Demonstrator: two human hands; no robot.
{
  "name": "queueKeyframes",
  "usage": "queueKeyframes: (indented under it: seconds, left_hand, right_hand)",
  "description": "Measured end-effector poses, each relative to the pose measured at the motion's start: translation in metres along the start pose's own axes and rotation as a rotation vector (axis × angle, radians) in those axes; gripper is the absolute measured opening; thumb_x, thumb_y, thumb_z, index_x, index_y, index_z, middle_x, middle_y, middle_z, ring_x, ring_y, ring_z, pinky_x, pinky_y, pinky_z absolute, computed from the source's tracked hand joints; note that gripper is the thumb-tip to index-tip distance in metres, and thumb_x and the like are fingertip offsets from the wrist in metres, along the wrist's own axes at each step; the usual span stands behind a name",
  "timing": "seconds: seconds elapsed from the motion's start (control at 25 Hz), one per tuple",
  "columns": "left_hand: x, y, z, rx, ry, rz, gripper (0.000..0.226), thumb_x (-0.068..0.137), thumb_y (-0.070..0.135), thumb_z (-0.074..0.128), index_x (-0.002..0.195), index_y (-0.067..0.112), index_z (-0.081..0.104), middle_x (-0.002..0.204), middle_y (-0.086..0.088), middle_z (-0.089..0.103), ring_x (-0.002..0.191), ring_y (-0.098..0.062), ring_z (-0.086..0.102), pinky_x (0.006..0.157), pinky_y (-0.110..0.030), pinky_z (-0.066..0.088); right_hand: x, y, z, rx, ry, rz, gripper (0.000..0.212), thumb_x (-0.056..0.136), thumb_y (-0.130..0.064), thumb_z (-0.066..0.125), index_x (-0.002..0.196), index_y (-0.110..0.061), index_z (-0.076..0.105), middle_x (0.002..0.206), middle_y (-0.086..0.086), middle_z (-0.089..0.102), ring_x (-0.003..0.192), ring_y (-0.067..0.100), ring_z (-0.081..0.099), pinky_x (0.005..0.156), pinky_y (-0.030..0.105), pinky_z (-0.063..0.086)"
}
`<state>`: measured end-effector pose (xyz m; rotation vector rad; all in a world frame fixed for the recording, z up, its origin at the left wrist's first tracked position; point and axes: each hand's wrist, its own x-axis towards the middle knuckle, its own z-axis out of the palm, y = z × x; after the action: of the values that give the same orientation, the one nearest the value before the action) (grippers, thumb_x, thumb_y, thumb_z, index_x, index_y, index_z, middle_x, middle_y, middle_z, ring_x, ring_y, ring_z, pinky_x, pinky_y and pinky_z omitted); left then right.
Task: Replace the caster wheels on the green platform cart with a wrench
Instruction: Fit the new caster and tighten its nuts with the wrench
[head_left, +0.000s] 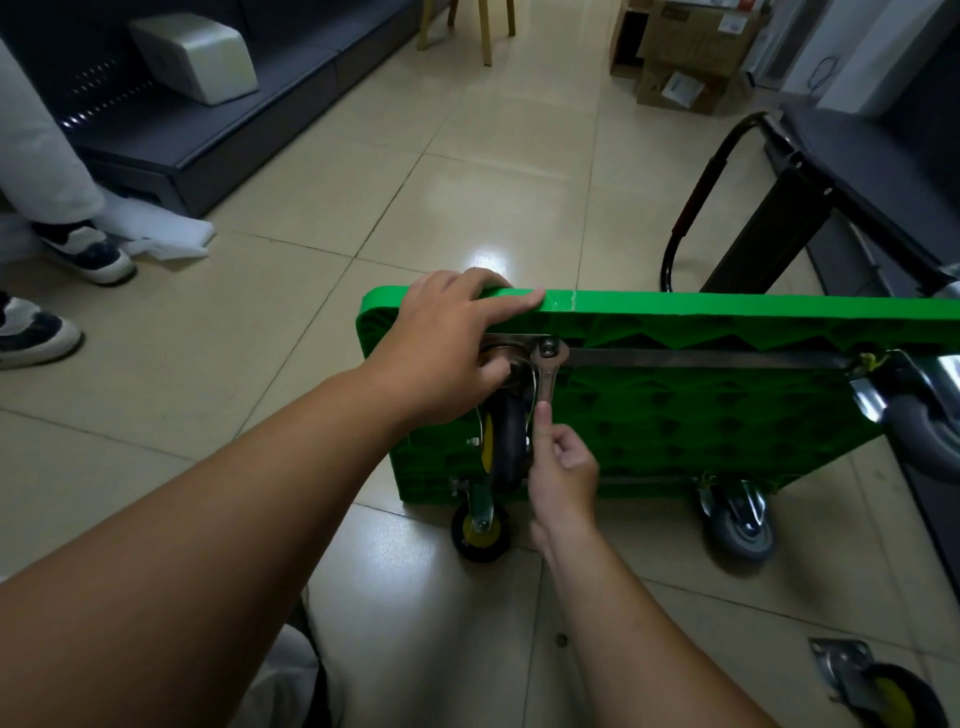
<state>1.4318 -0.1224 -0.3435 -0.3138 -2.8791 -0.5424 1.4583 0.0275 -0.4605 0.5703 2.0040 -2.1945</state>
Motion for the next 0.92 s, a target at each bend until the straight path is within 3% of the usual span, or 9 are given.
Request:
queueKeyframes:
  seconds: [0.12, 0.28, 0.4, 0.56, 0.64, 0.8, 0.92]
  left_hand:
    - [0.000, -0.002, -0.003, -0.011, -0.026, -0.003, 0.066, 0.094, 0.031, 0.062, 0.152, 0.045, 0.036, 0.146, 0.006, 0.044, 0.132, -0.019, 0.035, 0.111, -0.033, 0.019]
    - [0.002, -0.003, -0.002, -0.026, -0.030, -0.005, 0.065, 0.094, 0.030, 0.062, 0.152, 0.046, 0.037, 0.144, 0.006, 0.045, 0.130, -0.020, 0.036, 0.110, -0.034, 0.020]
    - [0.002, -0.004, -0.003, -0.020, -0.032, 0.001, 0.065, 0.093, 0.031, 0.062, 0.152, 0.045, 0.038, 0.143, 0.005, 0.046, 0.128, -0.022, 0.038, 0.109, -0.034, 0.021]
    - [0.000, -0.002, -0.004, -0.013, -0.044, 0.003, 0.065, 0.094, 0.031, 0.061, 0.153, 0.045, 0.036, 0.145, 0.003, 0.045, 0.130, -0.022, 0.037, 0.111, -0.035, 0.021]
    - [0.000, -0.002, -0.003, -0.015, -0.043, 0.000, 0.065, 0.094, 0.031, 0.061, 0.152, 0.045, 0.036, 0.145, 0.003, 0.045, 0.131, -0.023, 0.037, 0.112, -0.036, 0.020]
    - [0.002, -0.003, -0.002, -0.017, -0.040, -0.002, 0.064, 0.094, 0.032, 0.060, 0.152, 0.045, 0.038, 0.145, 0.003, 0.045, 0.131, -0.023, 0.037, 0.112, -0.036, 0.020]
    - [0.002, -0.004, -0.001, -0.027, -0.036, 0.004, 0.063, 0.094, 0.031, 0.060, 0.152, 0.045, 0.039, 0.145, 0.004, 0.045, 0.130, -0.022, 0.037, 0.111, -0.034, 0.019]
  right_hand:
    - [0.014, 0.005, -0.032, -0.156, -0.061, -0.068, 0.042, 0.093, -0.043, 0.064, 0.070, -0.009, 0.057, 0.056, -0.001, 0.053, 0.050, 0.005, 0.048, 0.055, 0.017, 0.043]
    - [0.029, -0.001, -0.123, -0.899, -0.072, -0.245, 0.052, 0.074, -0.058, 0.074, 0.059, -0.014, 0.052, 0.052, 0.002, 0.051, 0.054, 0.017, 0.049, 0.056, 0.032, 0.041]
    - [0.028, -0.070, -0.134, -1.336, -0.119, -0.587, 0.047, 0.075, -0.064, 0.067, 0.064, -0.023, 0.047, 0.056, -0.006, 0.050, 0.062, 0.018, 0.047, 0.054, 0.032, 0.036]
    - [0.017, -0.181, -0.084, -1.632, -0.074, -1.168, 0.042, 0.082, -0.063, 0.054, 0.074, -0.022, 0.056, 0.059, -0.001, 0.057, 0.058, 0.019, 0.045, 0.066, 0.030, 0.031]
    - [0.017, -0.209, -0.065, -1.760, -0.077, -1.235, 0.047, 0.084, -0.065, 0.052, 0.080, -0.018, 0.061, 0.065, 0.003, 0.064, 0.057, 0.019, 0.045, 0.071, 0.033, 0.034]
    - [0.014, -0.219, -0.045, -1.928, -0.109, -1.294, 0.051, 0.088, -0.068, 0.049, 0.088, -0.019, 0.060, 0.072, 0.003, 0.068, 0.059, 0.021, 0.046, 0.074, 0.033, 0.027]
    - [0.009, -0.227, -0.042, -1.989, -0.147, -1.254, 0.051, 0.089, -0.071, 0.045, 0.089, -0.022, 0.058, 0.075, -0.001, 0.068, 0.062, 0.019, 0.052, 0.079, 0.033, 0.034]
